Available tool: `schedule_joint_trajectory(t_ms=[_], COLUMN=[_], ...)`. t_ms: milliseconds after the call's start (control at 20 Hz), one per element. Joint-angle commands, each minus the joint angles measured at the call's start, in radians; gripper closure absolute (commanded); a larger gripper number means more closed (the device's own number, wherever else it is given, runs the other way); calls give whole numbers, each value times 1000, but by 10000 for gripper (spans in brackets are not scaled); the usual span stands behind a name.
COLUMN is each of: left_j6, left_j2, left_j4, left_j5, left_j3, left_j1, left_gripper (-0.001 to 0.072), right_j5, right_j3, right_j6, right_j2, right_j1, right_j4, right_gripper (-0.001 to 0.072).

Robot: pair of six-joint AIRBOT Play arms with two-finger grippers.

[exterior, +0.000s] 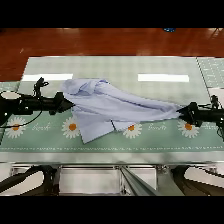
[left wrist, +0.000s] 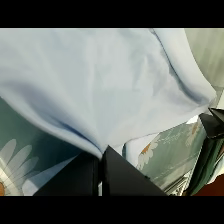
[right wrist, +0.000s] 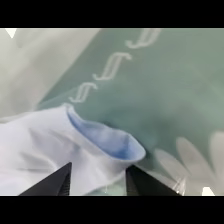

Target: Fold the shirts.

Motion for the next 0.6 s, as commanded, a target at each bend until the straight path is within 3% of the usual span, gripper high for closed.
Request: schedule_joint_trajectory(t_ms=[0, 100, 150, 200, 350, 550], left_j6=[2, 2, 2, 2, 2, -36], left_j2=[0, 0, 0, 0, 1, 2], left_j4=[0, 0, -4, -4, -4, -5], left_j5=[0, 0, 0, -1, -26, -74], left_j3=[1, 1, 2, 7, 75, 334], left_j1=[0, 0, 1, 1, 1, 22], left_gripper=[684, 684, 684, 684, 684, 684], right_j5=[-80, -95, -93, -77, 68, 163], right_j3=[23, 55, 73, 95, 219, 515], right_j6=[-10, -5, -5, -14, -29, 18], right_j2=[-45, -63, -72, -78, -61, 64], right_j1=[88, 132, 154, 172, 188, 188], right_j4=[17, 14, 14, 16, 9, -7], right_gripper=[309, 335, 479, 678, 693, 693])
